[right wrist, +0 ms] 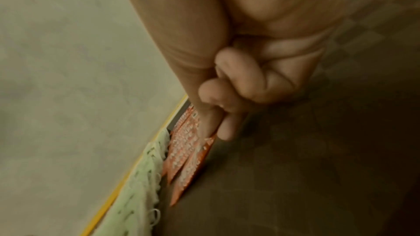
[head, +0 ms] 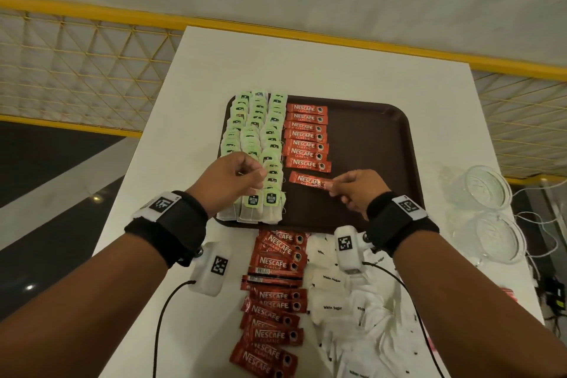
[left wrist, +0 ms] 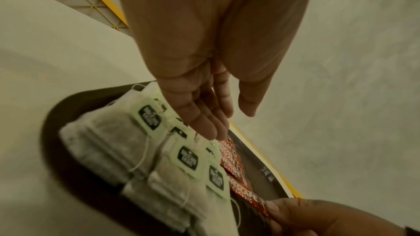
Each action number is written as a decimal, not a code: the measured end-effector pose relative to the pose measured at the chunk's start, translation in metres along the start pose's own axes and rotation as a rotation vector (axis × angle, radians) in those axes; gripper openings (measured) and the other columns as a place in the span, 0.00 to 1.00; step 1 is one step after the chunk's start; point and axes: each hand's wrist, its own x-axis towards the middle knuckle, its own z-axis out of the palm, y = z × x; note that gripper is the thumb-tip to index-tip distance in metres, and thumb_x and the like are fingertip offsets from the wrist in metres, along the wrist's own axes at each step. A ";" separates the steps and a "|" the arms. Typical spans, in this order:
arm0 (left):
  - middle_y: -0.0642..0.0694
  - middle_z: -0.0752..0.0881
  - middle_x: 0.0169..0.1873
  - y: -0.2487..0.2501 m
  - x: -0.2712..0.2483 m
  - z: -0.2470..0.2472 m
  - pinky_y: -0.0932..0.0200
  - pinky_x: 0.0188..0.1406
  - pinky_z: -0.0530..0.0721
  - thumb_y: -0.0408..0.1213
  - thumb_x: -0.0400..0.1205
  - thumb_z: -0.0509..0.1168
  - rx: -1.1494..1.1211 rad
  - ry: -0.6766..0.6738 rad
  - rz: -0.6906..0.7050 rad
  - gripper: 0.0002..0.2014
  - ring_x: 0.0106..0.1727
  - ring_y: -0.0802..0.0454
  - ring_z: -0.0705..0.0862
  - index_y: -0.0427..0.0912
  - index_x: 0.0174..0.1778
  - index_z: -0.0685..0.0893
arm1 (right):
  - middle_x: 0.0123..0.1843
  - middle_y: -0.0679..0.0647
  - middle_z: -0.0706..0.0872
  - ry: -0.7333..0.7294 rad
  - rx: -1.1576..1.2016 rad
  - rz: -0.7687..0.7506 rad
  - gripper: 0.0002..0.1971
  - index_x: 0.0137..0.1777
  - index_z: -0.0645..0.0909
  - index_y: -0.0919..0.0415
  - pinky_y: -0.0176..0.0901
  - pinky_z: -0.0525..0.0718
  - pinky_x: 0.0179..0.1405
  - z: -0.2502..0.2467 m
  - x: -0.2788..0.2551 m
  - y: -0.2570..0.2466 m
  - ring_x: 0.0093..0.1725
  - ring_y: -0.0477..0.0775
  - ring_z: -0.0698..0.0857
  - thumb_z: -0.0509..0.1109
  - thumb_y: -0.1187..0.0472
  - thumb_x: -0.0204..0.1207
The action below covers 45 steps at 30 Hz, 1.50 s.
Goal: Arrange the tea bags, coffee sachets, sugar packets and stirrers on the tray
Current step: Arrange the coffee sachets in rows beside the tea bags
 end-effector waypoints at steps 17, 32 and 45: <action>0.54 0.85 0.44 -0.039 -0.062 0.012 0.59 0.47 0.81 0.44 0.82 0.69 0.508 -0.128 0.093 0.04 0.45 0.58 0.83 0.49 0.46 0.85 | 0.39 0.52 0.86 0.160 -0.456 -0.366 0.14 0.40 0.80 0.59 0.46 0.85 0.41 0.016 -0.020 -0.014 0.38 0.50 0.84 0.78 0.49 0.72; 0.46 0.81 0.54 -0.047 -0.089 0.044 0.56 0.54 0.79 0.37 0.81 0.69 0.780 -0.018 0.223 0.08 0.53 0.48 0.81 0.42 0.55 0.82 | 0.51 0.55 0.86 -0.098 -1.125 -0.573 0.07 0.50 0.83 0.60 0.47 0.82 0.47 0.068 -0.098 0.041 0.50 0.56 0.85 0.68 0.57 0.79; 0.44 0.81 0.69 -0.038 -0.093 0.066 0.47 0.72 0.73 0.41 0.85 0.61 0.965 -0.177 0.284 0.21 0.69 0.44 0.77 0.45 0.76 0.76 | 0.39 0.46 0.85 0.030 -0.787 -0.515 0.08 0.41 0.81 0.56 0.37 0.77 0.34 0.010 -0.107 0.070 0.38 0.43 0.82 0.75 0.55 0.75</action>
